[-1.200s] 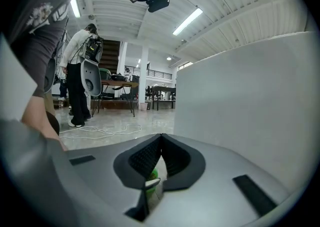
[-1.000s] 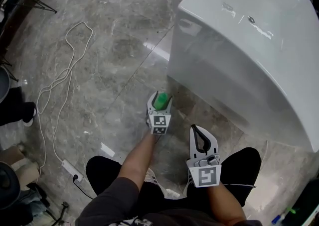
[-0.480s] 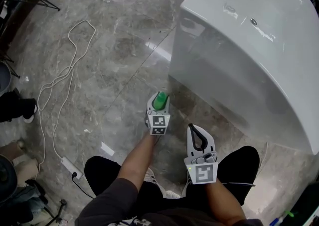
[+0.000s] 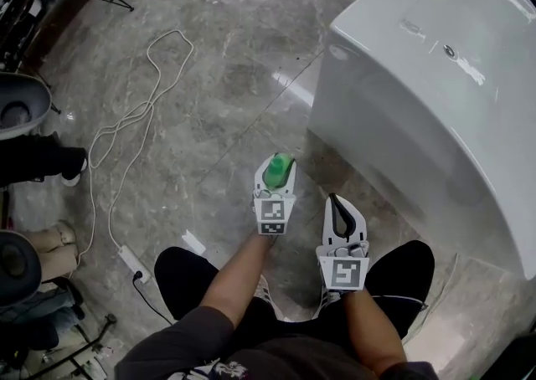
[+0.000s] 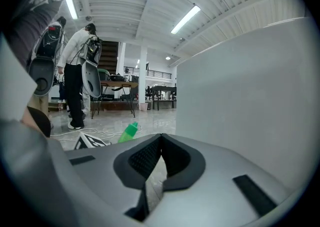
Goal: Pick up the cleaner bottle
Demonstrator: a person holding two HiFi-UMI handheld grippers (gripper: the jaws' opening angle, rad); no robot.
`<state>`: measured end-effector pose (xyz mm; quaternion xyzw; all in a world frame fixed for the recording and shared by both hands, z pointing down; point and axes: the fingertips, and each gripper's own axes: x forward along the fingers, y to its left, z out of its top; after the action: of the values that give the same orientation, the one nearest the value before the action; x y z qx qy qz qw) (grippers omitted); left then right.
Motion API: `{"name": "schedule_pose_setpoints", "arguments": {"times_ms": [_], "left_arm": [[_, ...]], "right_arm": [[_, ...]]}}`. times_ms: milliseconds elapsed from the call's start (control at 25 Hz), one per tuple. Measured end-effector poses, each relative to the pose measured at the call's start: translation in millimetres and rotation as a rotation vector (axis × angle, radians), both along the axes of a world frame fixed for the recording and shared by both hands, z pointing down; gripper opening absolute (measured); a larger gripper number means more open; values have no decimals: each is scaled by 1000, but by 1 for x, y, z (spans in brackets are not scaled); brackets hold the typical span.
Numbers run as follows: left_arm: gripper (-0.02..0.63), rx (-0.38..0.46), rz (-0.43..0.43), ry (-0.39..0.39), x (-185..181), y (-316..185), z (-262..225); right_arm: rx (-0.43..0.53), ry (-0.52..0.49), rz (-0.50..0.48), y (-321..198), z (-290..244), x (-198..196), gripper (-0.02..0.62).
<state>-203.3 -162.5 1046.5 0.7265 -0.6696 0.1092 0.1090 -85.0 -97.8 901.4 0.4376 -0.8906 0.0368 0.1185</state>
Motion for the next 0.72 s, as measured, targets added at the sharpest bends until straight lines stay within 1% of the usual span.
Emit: {"name": "schedule_pose_setpoints", "arguments": {"times_ms": [200, 320, 400, 520, 720], "left_arm": [[184, 42, -13, 4, -15, 19, -50], [183, 48, -35, -7, -27, 27, -84], [183, 44, -39, -8, -30, 32, -116], [183, 43, -28, -15, -26, 40, -179], [183, 46, -11, -8, -4, 47, -313]], "right_arm": [[7, -12, -1, -7, 3, -16, 17], [9, -24, 1, -9, -15, -23, 15], [22, -35, 13, -10, -44, -20, 15], [20, -10, 28, -7, -93, -3, 15], [-12, 4, 85, -2, -205, 32, 15]]}}
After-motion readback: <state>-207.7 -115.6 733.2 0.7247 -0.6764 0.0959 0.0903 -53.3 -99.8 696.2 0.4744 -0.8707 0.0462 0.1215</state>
